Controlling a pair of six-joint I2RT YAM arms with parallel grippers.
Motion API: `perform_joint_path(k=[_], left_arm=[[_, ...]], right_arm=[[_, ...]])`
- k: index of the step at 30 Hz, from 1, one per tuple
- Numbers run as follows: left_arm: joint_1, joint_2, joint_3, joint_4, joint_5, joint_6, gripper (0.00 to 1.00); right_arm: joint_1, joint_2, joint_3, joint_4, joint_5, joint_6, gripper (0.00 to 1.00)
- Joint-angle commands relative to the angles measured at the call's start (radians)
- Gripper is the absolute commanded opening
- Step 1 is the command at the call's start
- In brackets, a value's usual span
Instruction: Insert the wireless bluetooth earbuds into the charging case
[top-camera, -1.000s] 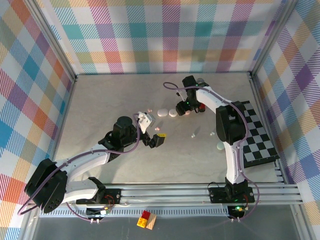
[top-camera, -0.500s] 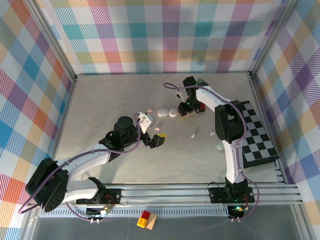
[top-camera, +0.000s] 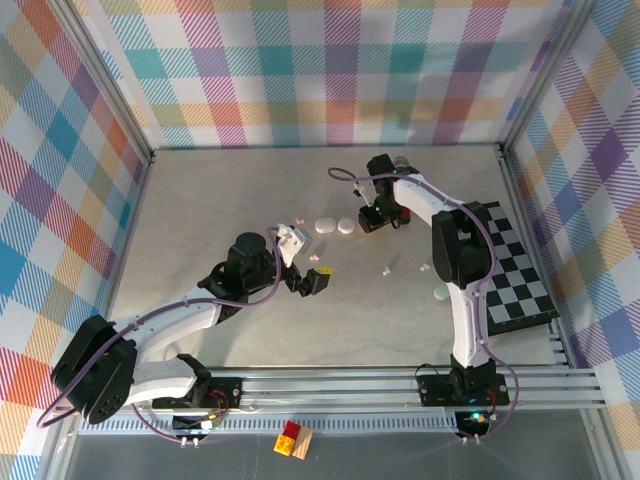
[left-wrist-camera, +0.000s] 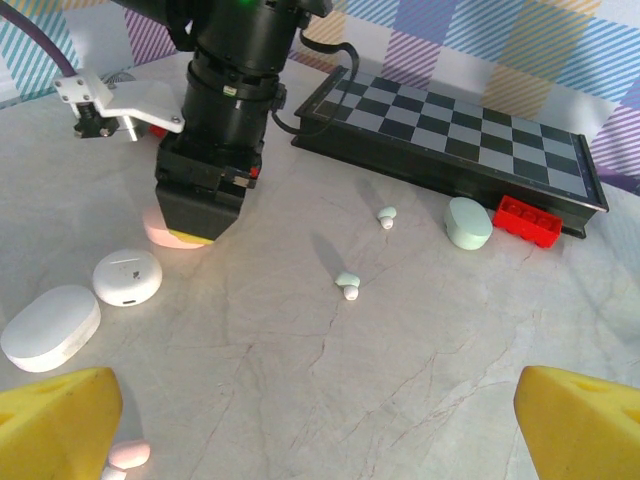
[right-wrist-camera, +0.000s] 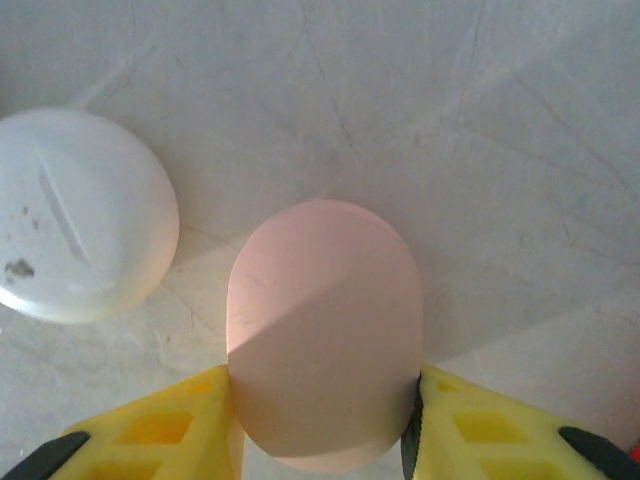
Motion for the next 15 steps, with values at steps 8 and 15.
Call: perform_joint_path(k=[8,15], left_arm=[[0.020,-0.029,0.046,-0.046,0.072,0.022,1.00],[0.020,-0.009,0.078,-0.057,0.144,0.059,0.97]], right_arm=[[-0.003,-0.383,-0.321,0.157,-0.133,-0.033,0.39],[-0.001,-0.717,-0.544,0.183,-0.300,-0.031,0.32]])
